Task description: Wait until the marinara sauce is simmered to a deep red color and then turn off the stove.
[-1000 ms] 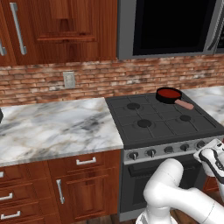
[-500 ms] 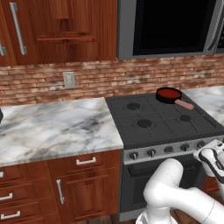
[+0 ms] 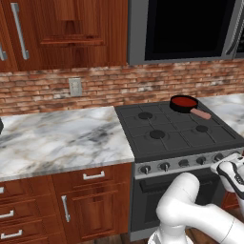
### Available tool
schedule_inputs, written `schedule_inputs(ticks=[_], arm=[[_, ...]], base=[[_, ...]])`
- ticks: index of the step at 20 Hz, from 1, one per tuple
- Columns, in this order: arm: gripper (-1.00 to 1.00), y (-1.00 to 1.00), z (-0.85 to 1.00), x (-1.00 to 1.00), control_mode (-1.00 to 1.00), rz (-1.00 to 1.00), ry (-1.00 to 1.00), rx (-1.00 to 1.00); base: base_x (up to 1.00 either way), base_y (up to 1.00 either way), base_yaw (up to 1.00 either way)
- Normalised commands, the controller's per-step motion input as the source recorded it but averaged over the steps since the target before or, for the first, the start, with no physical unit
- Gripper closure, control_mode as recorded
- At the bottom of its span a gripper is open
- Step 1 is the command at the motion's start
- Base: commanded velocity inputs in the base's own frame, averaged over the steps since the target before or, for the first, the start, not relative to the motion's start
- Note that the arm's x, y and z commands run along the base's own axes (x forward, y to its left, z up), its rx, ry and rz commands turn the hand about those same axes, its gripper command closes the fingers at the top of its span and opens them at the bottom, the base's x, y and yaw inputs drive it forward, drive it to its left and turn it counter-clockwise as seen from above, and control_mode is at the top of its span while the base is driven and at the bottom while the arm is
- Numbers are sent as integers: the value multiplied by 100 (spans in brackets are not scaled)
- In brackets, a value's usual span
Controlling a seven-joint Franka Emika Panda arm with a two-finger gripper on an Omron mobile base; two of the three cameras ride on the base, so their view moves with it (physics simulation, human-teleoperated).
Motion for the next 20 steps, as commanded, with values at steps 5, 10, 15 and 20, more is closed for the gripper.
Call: schedule_inputs(ticks=[5,10,15,20], arm=[[100,-4,-9,-4,-100,-7,0,13],[100,-3,-5,-2,-100,-6,0,13],[100,-6,-3,0,-100,-6,0,14],[100,-7,-5,-3,-100,-6,0,15]], base=[[0,0,0],[0,0,0],[0,0,0],[0,0,0]])
